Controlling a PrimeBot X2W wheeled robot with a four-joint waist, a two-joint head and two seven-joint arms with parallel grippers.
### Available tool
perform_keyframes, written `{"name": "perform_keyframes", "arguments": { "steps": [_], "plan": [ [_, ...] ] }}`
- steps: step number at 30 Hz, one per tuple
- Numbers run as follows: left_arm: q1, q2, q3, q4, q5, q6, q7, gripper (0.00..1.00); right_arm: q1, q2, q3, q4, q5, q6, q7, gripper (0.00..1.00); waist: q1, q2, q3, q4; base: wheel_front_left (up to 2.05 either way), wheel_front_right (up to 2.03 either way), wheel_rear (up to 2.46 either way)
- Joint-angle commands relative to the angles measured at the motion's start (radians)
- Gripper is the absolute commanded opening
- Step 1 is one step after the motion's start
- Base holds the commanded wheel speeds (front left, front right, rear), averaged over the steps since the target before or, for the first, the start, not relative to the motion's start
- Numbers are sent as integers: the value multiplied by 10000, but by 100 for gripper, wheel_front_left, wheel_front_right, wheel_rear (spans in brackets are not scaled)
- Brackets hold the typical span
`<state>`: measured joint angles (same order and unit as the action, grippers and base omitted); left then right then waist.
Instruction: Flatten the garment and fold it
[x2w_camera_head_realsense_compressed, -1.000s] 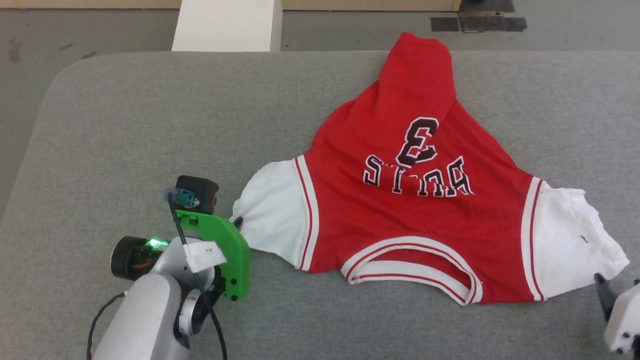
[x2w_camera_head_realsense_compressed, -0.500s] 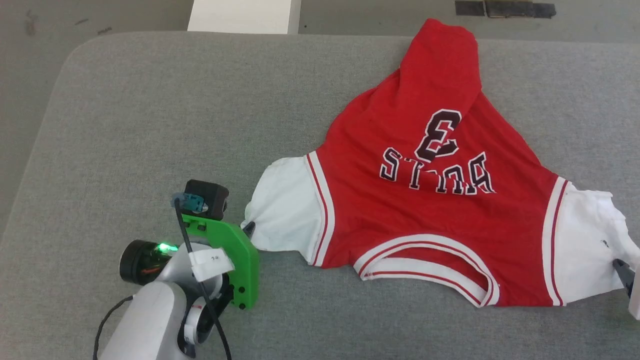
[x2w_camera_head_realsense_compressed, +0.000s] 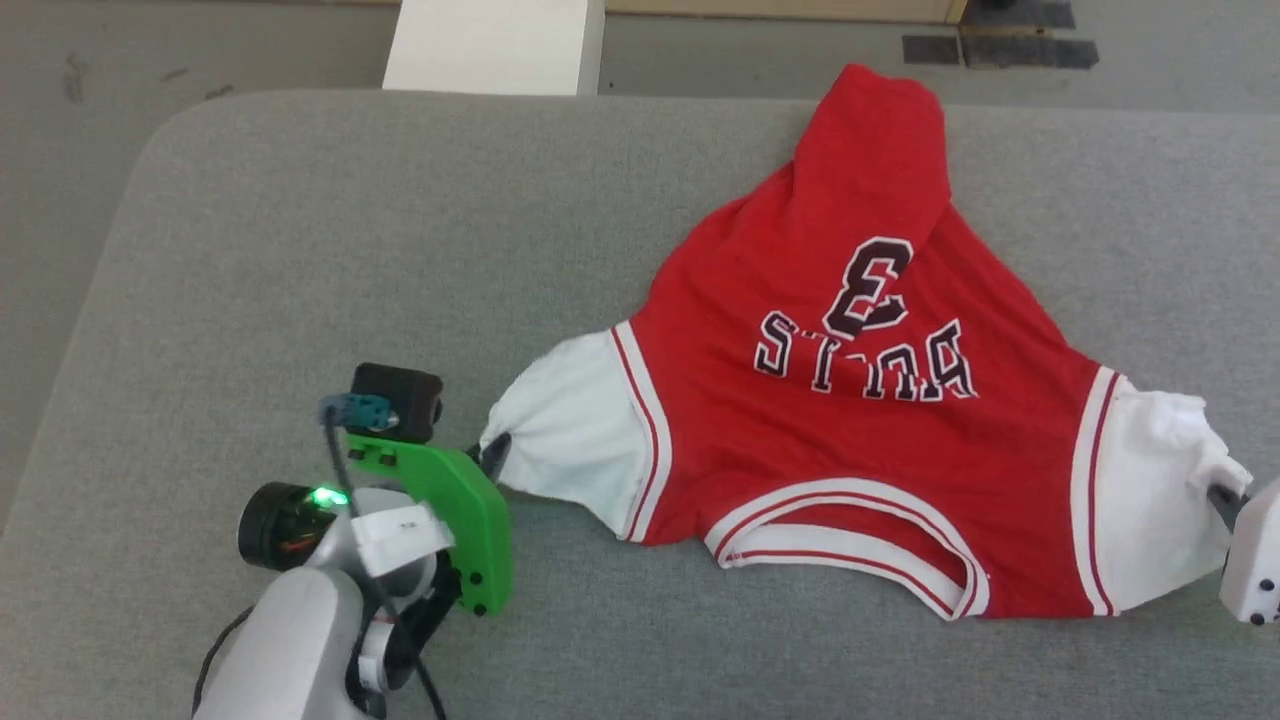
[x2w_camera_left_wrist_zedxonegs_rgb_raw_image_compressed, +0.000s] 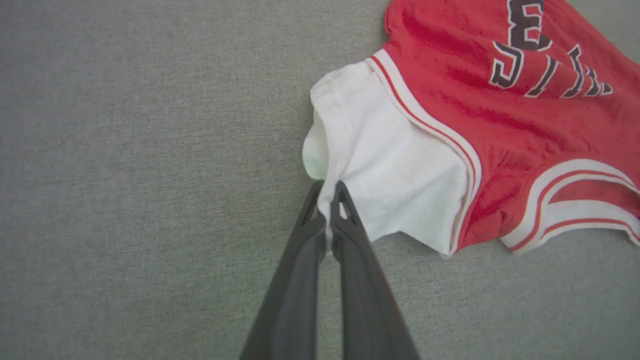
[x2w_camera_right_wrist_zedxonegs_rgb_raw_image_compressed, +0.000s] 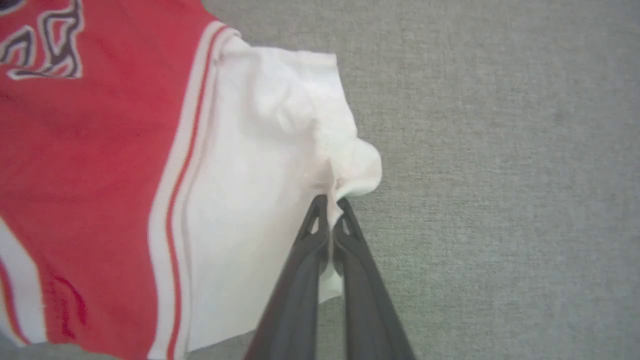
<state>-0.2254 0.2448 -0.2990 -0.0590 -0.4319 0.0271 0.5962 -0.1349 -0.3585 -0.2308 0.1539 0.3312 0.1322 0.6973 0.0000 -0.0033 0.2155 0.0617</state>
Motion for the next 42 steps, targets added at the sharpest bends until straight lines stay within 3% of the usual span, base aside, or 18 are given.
{"name": "perform_keyframes", "arguments": {
  "steps": [1, 8, 12, 20, 26, 32, 42],
  "plan": [
    [161, -56, 190, -108, -222, -29, -239, 0, 90, -106, 37, -322, 209, -15, -110, 0, 0, 33, -444, -139, 0, 0, 0],
    [305, 10, 855, -780, -623, -66, -1123, 0, 67, -213, -68, -2290, 1370, -15, -405, 0, 0, 33, -1354, -255, 0, 0, 0],
    [62, 192, 1498, -1526, -692, 122, -1544, 0, -703, 94, -576, -3251, 1795, -15, -677, 0, 0, 33, -1668, -328, 0, 0, 0],
    [-1485, 363, 1792, -2152, -568, 193, -1563, 0, -2649, -3, -425, -3524, 1832, -15, -797, 0, 0, 33, -1564, -359, 0, 0, 0],
    [-3526, 426, 1763, -1444, -564, 55, -1308, 0, -4777, -515, 222, -2600, 1798, -15, -1070, 0, 0, 33, -933, -507, 0, 0, 0],
    [-6398, 631, 1745, 379, -622, -325, -953, 0, -7443, -802, 1313, -882, 1476, -15, -1672, 0, 0, 33, 157, -884, 0, 0, 0],
    [-11614, 966, 1844, 4376, 354, -382, -2377, 0, -12539, -94, 2043, 3195, 398, -15, -4408, 0, 0, 33, 2162, -1527, 0, 0, 0]
  ]
}}
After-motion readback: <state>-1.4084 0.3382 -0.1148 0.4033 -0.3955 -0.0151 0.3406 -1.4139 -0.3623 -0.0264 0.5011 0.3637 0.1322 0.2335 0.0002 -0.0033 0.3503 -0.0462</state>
